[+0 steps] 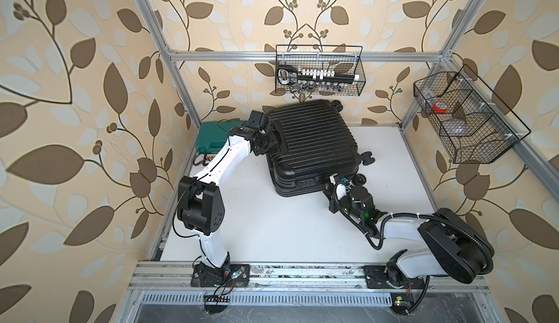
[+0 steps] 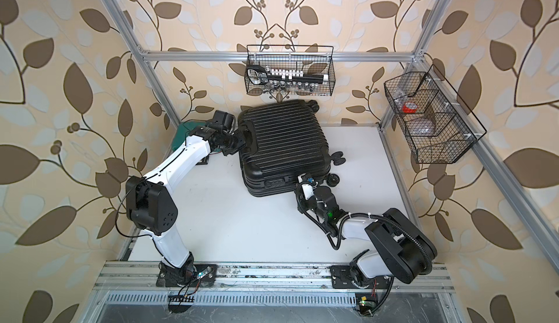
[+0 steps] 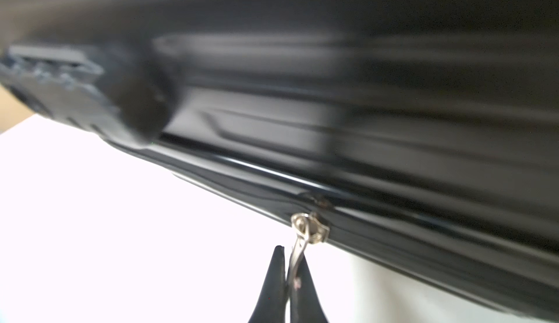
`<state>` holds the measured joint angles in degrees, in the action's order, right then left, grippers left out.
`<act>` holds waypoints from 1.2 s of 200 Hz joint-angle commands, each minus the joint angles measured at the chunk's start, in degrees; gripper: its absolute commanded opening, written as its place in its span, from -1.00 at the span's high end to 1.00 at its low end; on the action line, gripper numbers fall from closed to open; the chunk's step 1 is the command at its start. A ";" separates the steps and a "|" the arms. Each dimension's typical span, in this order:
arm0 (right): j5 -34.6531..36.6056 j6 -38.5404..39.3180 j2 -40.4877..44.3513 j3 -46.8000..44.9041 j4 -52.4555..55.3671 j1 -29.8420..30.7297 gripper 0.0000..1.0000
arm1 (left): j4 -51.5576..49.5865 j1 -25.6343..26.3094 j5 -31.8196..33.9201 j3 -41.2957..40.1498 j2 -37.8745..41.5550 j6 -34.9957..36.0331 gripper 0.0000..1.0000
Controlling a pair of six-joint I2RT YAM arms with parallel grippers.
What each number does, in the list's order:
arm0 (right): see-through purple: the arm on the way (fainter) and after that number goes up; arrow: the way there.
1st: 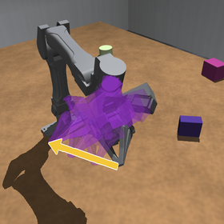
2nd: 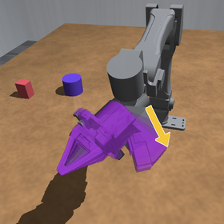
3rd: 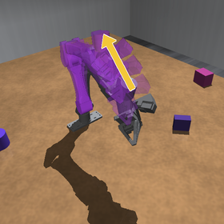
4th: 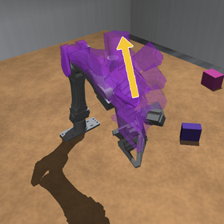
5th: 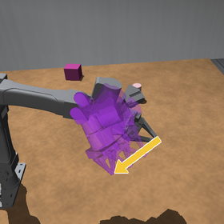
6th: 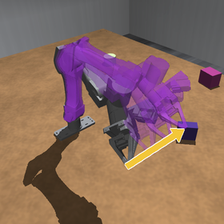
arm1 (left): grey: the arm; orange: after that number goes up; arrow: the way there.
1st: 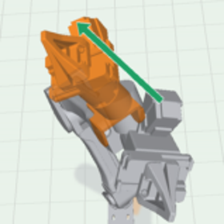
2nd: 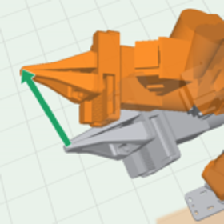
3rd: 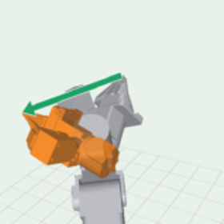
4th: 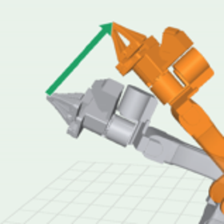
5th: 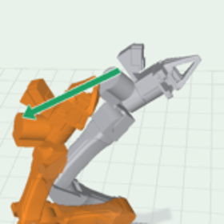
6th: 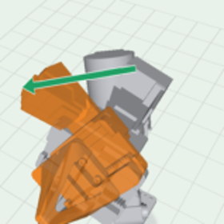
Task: Close the suitcase zippers
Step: Zip the zipper on the suitcase, then adjust the suitcase at the center of the board.
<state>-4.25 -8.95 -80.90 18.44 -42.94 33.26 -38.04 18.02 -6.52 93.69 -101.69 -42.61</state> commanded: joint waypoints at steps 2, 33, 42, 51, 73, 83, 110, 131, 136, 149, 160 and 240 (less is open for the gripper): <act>-5.15 2.93 2.32 2.16 -1.70 4.31 1.00 | 10.71 2.50 -3.44 -0.29 4.63 -14.47 0.70; -4.06 4.11 2.08 4.09 0.62 8.39 1.00 | 12.65 3.88 0.41 -3.63 6.57 -18.79 0.72; -3.84 4.29 1.85 4.77 0.99 9.53 1.00 | 12.67 4.32 1.42 -4.24 6.98 -20.00 0.72; -3.57 4.37 1.65 5.50 1.18 10.63 1.00 | 12.84 4.77 2.37 -5.03 7.48 -21.53 0.72; -2.29 5.05 1.06 7.43 2.31 13.82 1.00 | 13.96 5.83 4.27 -7.69 8.67 -24.99 0.72; -1.81 5.26 0.85 8.23 2.51 15.07 1.00 | 14.28 6.54 5.46 -8.46 9.32 -26.10 0.72; -0.68 5.35 0.49 9.18 2.68 17.40 1.00 | 15.01 8.38 7.53 -10.25 10.62 -27.36 0.70; 3.88 4.57 0.87 8.48 4.39 17.40 1.00 | 13.93 8.52 8.08 -11.01 11.53 -25.71 0.34; 5.18 4.44 1.08 8.23 5.23 17.37 1.00 | 13.47 8.46 8.82 -11.31 11.87 -24.75 0.23; 8.04 3.78 1.90 7.08 6.58 16.99 1.00 | 12.19 8.43 11.18 -11.99 12.99 -21.95 -0.10; 9.00 2.60 2.93 5.62 6.96 16.09 1.00 | 12.03 8.28 13.10 -12.87 14.02 -18.54 -0.31; 12.86 -6.61 17.50 -3.91 14.67 4.87 1.00 | 4.23 5.32 2.09 -0.28 10.12 43.40 -0.68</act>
<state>4.54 -11.53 -67.75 16.19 -30.13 41.69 -28.95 24.05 1.93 84.90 -88.95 -26.30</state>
